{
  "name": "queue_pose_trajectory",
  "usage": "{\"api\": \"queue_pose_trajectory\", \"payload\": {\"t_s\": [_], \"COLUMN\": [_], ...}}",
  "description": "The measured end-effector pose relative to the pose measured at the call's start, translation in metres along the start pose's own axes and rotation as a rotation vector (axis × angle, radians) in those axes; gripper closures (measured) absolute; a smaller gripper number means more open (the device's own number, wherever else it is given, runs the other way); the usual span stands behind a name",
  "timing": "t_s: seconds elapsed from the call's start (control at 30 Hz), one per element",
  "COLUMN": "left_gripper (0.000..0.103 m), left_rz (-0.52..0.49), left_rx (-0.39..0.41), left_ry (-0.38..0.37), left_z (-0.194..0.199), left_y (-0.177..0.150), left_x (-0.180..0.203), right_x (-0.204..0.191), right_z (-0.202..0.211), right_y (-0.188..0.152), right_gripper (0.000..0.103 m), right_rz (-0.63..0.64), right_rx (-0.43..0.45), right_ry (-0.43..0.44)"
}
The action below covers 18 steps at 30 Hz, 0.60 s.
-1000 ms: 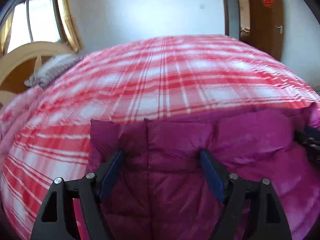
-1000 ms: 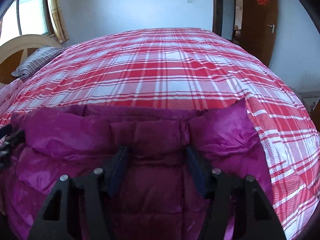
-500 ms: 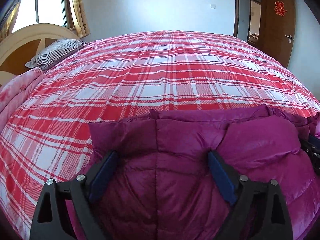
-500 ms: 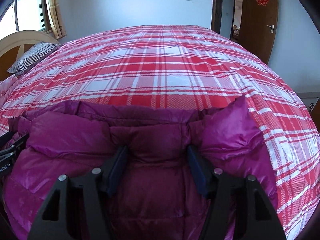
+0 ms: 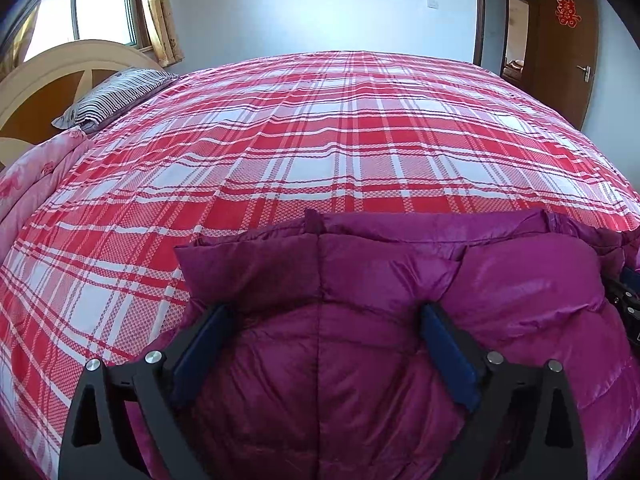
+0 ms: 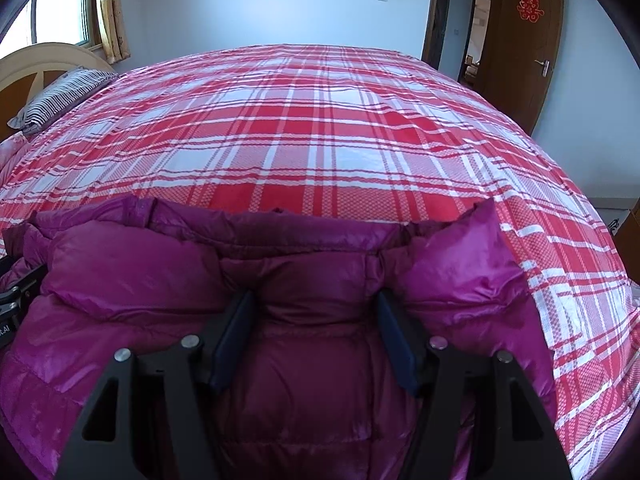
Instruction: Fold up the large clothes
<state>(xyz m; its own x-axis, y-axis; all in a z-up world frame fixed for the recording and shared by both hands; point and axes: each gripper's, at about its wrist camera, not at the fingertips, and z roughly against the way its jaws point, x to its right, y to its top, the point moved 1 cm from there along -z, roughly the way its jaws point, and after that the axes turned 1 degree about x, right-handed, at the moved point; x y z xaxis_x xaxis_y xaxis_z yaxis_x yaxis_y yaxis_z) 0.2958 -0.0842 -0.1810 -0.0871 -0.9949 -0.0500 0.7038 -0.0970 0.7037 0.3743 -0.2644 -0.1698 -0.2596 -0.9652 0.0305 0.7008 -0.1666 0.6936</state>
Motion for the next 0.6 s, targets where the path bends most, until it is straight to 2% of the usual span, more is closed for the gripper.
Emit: {"api": "queue_pose_trajectory", "payload": {"t_s": [0.6], "left_gripper": [0.004], "left_rz": [0.003], "left_rx": [-0.001], "left_ry": [0.0], "left_z": [-0.0013], "left_y": [-0.0017], "left_x": [-0.0022], "right_x": [-0.001], "right_z": [-0.0004], "right_y": [-0.0003], "right_gripper": [0.036], "right_rz": [0.009], "right_rx": [0.003], "right_ry": [-0.011]}}
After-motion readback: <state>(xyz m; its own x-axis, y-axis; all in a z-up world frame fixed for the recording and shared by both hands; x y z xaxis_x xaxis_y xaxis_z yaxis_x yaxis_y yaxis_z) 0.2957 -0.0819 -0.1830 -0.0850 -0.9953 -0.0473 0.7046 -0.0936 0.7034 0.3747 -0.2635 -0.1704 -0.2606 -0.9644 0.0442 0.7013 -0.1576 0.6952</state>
